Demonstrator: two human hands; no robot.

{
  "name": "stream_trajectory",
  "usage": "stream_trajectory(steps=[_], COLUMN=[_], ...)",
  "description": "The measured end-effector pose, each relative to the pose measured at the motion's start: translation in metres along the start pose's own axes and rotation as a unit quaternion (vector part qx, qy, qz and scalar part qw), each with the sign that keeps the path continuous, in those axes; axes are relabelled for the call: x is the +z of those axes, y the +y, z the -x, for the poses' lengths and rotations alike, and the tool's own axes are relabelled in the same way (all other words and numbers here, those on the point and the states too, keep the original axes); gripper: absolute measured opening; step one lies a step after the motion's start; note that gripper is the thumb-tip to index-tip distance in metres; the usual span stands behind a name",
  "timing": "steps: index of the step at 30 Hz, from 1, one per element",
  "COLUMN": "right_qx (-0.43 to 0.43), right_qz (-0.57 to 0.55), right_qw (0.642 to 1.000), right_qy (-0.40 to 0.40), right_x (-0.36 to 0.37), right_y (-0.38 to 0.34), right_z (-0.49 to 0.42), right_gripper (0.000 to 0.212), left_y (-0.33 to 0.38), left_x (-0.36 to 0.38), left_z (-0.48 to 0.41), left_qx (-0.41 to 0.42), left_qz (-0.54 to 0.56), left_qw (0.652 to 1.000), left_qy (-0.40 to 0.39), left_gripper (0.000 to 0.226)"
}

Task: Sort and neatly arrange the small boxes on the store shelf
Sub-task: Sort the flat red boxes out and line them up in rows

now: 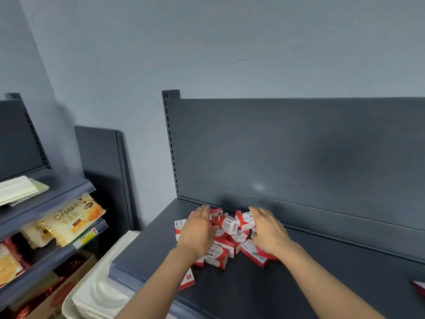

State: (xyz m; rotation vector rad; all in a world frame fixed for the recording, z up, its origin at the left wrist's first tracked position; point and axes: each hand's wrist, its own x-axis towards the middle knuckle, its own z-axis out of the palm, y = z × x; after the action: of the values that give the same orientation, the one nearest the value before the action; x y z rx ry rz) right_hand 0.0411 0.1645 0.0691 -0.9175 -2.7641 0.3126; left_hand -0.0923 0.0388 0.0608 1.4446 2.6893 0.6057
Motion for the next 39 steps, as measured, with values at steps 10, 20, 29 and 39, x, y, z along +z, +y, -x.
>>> stream_trajectory(steps=[10,20,29,39], right_qx=[-0.023,-0.024,0.07,0.207], right_qz=[0.11,0.139,0.03,0.026], right_qw=[0.987,0.988,0.995,0.973], right_qy=[-0.112,-0.07,0.063,0.098], right_x=[0.027,0.014,-0.05,-0.139], right_y=[-0.012,-0.007,0.065,0.247], right_z=[-0.058,-0.046,0.028,0.197], right_gripper=[0.077,0.057,0.045,0.06], left_y=[-0.04,-0.038,0.097,0.357], left_x=[0.016,0.016,0.0,0.081], left_z=[-0.055,-0.058,-0.062,0.006], left_qx=[0.024,0.028,0.094,0.26], left_qz=[-0.032,-0.003,0.061,0.183], left_qw=[0.996,1.0,0.991,0.948], left_qy=[-0.084,-0.011,0.068,0.013], left_gripper=[0.065,0.018,0.034,0.032])
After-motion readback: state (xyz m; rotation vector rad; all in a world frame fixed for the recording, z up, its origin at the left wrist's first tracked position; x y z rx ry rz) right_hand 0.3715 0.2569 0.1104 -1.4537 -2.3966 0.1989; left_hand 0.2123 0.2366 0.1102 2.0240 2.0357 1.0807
